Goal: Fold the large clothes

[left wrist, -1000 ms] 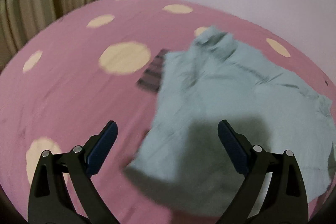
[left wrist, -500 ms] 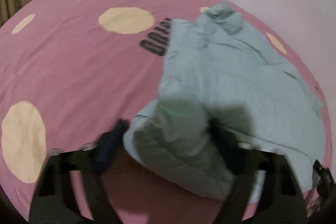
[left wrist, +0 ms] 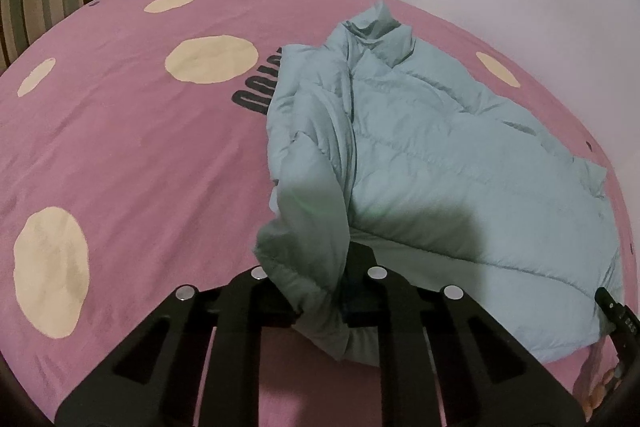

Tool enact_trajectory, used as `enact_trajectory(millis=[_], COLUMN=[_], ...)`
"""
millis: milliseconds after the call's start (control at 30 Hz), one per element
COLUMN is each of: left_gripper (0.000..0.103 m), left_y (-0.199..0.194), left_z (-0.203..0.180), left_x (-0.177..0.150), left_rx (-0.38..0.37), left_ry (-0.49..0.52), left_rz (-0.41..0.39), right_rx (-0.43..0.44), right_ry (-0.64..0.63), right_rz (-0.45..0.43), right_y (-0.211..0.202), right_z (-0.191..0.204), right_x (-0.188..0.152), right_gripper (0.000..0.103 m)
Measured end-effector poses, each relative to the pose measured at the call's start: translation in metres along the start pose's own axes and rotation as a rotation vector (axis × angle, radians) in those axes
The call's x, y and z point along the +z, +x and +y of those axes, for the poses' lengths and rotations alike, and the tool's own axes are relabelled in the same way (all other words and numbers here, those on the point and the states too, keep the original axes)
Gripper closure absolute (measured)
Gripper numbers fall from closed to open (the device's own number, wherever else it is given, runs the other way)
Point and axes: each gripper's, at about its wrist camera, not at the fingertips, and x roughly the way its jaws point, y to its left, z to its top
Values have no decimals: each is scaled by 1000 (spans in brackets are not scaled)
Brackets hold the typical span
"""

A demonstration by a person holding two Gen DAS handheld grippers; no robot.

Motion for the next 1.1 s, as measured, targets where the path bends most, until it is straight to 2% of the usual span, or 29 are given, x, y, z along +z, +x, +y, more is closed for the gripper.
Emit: enact_trajectory(millis=[167, 500, 1100], left_gripper=[90, 90, 90], left_y=[-17, -56, -116], left_z=[4, 18, 43], left_x=[-8, -47, -109], left_rx=[7, 15, -8], left_ry=[0, -6, -17], left_rz=[-4, 6, 14], right_rx=[35, 48, 80], right_ry=[27, 31, 37], right_rz=[1, 11, 21], right_y=[-8, -47, -49], right_z=[-10, -24, -24], right_x=[8, -27, -31], right_gripper=[86, 86, 86])
